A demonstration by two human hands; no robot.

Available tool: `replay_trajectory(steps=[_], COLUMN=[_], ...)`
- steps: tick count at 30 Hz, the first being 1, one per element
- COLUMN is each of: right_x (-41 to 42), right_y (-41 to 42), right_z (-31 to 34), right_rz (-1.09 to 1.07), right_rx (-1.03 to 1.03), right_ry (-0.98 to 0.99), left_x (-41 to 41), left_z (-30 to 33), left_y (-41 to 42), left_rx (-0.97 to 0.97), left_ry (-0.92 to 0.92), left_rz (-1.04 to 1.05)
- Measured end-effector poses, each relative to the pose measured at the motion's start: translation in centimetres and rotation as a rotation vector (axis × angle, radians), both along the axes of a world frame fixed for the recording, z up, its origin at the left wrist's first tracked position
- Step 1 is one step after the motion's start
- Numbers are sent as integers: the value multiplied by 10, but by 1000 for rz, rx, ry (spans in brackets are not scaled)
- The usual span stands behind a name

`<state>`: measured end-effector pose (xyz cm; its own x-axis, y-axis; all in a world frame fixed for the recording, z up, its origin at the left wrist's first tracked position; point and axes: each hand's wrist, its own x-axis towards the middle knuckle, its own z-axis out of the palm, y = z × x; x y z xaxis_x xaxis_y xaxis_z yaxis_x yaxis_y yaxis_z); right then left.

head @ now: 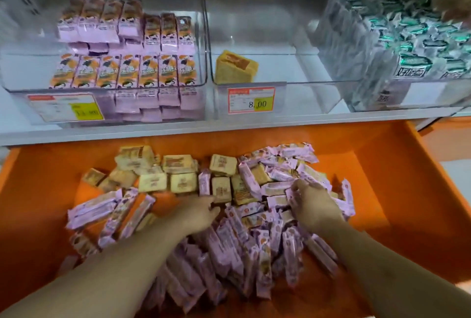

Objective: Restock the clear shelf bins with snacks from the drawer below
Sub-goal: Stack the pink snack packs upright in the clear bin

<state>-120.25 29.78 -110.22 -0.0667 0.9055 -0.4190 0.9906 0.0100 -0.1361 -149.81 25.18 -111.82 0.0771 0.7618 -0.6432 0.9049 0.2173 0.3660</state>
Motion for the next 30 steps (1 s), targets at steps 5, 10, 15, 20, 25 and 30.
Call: replay_trajectory(steps=[5,10,15,20,25,30], right_x=[-11,-32,-65,-91,-99,-118], right_y=[3,7,2,-24,-53,-59], right_z=[11,43,118,218,282,292], right_rz=[-75,-104,-38,-27,134,210], right_rx=[46,73,-20,-194,-252,-195], right_ry=[73,218,476,935,1162,1148], left_x=[-4,-23,-38,-43,-49,-61], left_z=[-1,25,98,193,261,293], left_y=[-12,-27,-42,-65,-89,-109], left_rx=[138,279,237,207,237,185], left_ry=[-32,-151,-412,-636,-837,-997], left_rz=[88,238,317,389,683,697])
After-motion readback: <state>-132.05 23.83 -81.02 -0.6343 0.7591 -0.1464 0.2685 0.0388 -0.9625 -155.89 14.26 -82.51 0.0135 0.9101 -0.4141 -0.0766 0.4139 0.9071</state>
